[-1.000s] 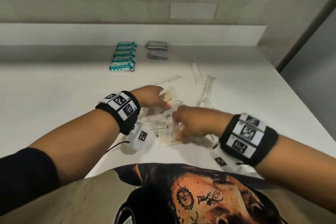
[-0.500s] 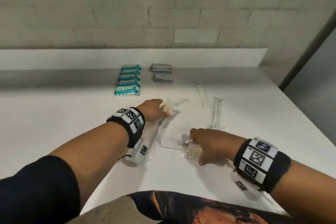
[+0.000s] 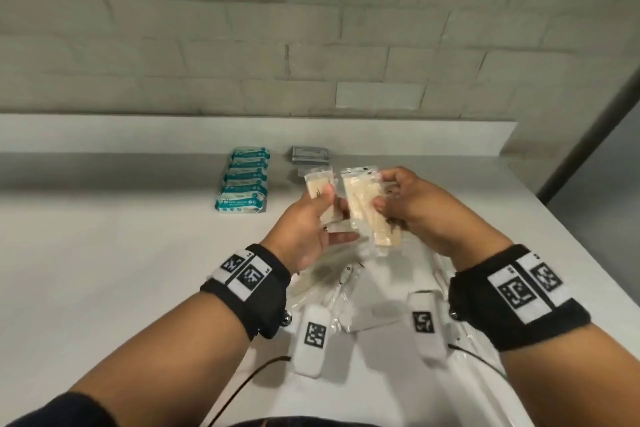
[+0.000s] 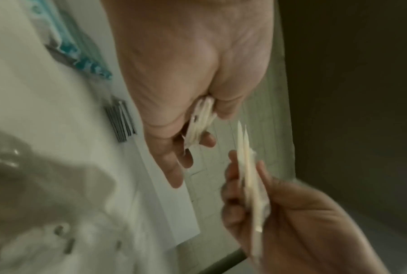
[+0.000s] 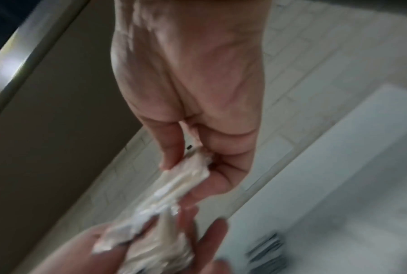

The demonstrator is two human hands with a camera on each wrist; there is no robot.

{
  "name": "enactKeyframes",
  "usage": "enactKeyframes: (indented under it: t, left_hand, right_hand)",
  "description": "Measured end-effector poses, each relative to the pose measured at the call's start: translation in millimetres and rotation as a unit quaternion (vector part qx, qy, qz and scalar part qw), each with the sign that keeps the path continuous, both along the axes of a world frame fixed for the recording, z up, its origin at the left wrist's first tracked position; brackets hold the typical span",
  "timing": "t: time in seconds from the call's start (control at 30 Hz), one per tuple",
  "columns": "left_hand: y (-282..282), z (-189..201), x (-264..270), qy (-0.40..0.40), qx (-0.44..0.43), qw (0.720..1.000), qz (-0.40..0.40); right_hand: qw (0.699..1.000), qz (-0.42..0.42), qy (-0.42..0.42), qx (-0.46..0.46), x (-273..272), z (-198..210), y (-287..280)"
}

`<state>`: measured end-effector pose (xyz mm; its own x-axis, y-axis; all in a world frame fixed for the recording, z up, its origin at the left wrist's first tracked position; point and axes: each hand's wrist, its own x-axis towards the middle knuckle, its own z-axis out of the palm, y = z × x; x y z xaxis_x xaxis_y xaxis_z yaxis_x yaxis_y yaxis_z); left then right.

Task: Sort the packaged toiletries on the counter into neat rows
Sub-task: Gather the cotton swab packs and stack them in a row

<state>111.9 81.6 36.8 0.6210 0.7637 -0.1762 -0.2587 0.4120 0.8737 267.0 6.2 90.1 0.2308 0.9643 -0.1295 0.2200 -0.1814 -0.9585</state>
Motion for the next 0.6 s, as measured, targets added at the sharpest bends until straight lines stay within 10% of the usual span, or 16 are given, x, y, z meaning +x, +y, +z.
enactKeyframes:
  t: [0.17,0.6]
  left_hand:
    - [-15.0,6.7,-16.7,-0.073,-0.009,0.994,-0.077]
    - [-26.6,19.3,-51.2,-0.079,0.050,0.994,0.061]
  right_hand:
    - [0.998,-0.024,-0.024,0.054,-36.1,-9.1,10.2]
    - [0.995,-0.048,0.048,0.076,-56.3,-10.9,-12.6]
